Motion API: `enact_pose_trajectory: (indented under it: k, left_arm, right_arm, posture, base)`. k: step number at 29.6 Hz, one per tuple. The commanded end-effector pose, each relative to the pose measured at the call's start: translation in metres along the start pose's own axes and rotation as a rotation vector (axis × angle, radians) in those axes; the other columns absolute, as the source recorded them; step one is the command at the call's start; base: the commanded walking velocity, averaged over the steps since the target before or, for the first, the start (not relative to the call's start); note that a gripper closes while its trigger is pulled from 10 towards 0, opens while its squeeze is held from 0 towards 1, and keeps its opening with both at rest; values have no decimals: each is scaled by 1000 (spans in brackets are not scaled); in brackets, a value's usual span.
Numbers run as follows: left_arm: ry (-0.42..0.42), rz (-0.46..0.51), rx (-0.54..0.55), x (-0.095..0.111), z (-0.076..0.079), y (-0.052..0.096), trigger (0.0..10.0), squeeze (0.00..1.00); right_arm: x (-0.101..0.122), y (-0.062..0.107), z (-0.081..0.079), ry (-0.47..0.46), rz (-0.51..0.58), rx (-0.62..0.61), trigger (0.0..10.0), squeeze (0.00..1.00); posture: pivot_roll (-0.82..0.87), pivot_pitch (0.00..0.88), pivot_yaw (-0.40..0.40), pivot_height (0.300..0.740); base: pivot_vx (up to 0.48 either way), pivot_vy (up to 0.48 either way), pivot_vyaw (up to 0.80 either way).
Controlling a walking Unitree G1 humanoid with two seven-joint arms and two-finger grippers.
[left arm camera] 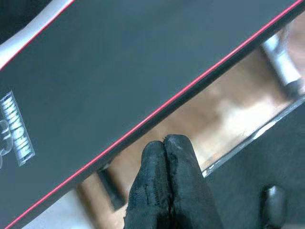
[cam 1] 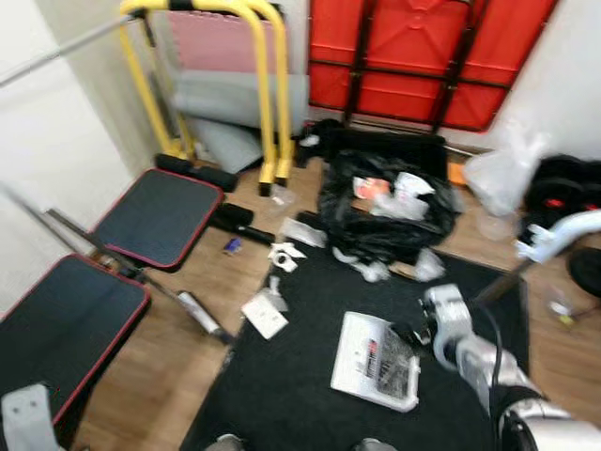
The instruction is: Sweep floor
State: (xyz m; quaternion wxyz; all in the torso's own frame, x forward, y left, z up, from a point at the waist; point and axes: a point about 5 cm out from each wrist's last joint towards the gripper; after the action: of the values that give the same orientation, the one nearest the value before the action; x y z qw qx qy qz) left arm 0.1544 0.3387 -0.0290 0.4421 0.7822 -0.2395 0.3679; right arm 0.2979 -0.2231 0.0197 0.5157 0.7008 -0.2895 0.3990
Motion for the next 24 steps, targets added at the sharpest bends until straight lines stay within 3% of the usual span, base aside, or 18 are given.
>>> enact_pose_trajectory:
  k: [1,3,4,5,6,7,8,9,12,13,14,15,17,19,20,21,22,24]
  left_arm:
    - [-34,79,-170,8,25,2,10000,0]
    - [-34,79,-170,8,25,2,10000,0]
    - [-60,170,-218,23,37,3,10000,0]
    - [-60,170,-218,23,37,3,10000,0]
    - [-74,245,-259,35,47,7,10000,0]
    - [-82,334,-303,51,58,15,10000,0]
    - [-82,334,-303,51,58,15,10000,0]
    - [-81,413,-338,66,66,26,10000,0]
    - [-81,413,-338,66,66,26,10000,0]
    - [-64,484,-367,81,70,38,10000,0]
    - [-64,484,-367,81,70,38,10000,0]
    - [-44,550,-407,97,75,52,10000,0]
    - [-93,668,-484,121,92,77,10000,0]
    - [-93,668,-484,121,92,77,10000,0]
    - [-94,712,-506,130,102,89,10000,0]
    - [-94,712,-506,130,102,89,10000,0]
    - [-82,736,-522,133,112,96,10000,0]
    - [-82,736,-522,133,112,96,10000,0]
  right_arm:
    - [1,1,-5,30,9,81,10000,0]
    - [1,1,-5,30,9,81,10000,0]
    - [12,0,-9,63,47,122,10000,0]
    - [12,0,-9,63,47,122,10000,0]
    - [21,-1,-12,86,76,154,10000,0]
    - [29,2,-16,126,104,198,10000,0]
    - [29,2,-16,126,104,198,10000,0]
    - [36,5,-20,148,136,235,10000,0]
    - [36,5,-20,148,136,235,10000,0]
    - [45,9,-24,151,179,267,10000,0]
    - [45,9,-24,151,179,267,10000,0]
    - [54,14,-30,156,229,282,10000,0]
    - [70,24,-43,186,314,278,10000,0]
    - [70,24,-43,186,314,278,10000,0]
    - [77,28,-50,199,358,262,10000,0]
    - [77,28,-50,199,358,262,10000,0]
    - [84,32,-58,207,410,234,10000,0]
    - [84,32,-58,207,410,234,10000,0]
  posture:
    - [-129,79,-12,740]
    - [-129,79,-12,740]
    - [-129,70,-3,740]
    - [-129,70,-3,740]
    - [-131,69,-1,740]
    - [-141,55,11,740]
    - [-141,55,11,740]
    - [-141,48,15,740]
    - [-141,48,15,740]
    - [-141,41,21,740]
    - [-141,41,21,740]
    - [-144,35,25,740]
    - [-145,23,28,740]
    - [-145,23,28,740]
    - [-151,17,29,740]
    - [-151,17,29,740]
    - [-152,12,30,740]
    - [-152,12,30,740]
  base:
    - [0,0,0]
    - [0,0,0]
    - [0,0,0]
    - [0,0,0]
    - [0,0,0]
    - [0,0,0]
    - [0,0,0]
    - [0,0,800]
    - [0,0,800]
    - [0,0,800]
    - [0,0,800]
    - [0,0,800]
    - [0,0,800]
    - [0,0,800]
    - [0,0,800]
    - [0,0,800]
    - [0,0,800]
    - [0,0,800]
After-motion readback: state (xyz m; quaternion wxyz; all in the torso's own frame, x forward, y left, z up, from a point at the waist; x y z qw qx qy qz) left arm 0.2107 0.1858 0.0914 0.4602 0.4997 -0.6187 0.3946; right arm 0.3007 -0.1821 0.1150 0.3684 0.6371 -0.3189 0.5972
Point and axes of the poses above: a point about 5 cm out from each wrist's last joint towards the gripper, its own y axis pointing back from the gripper into the wrist, its own x axis along the axis of the wrist's last joint, z = x × y, and after that the axes turned 10 degrees about -y, right-handed
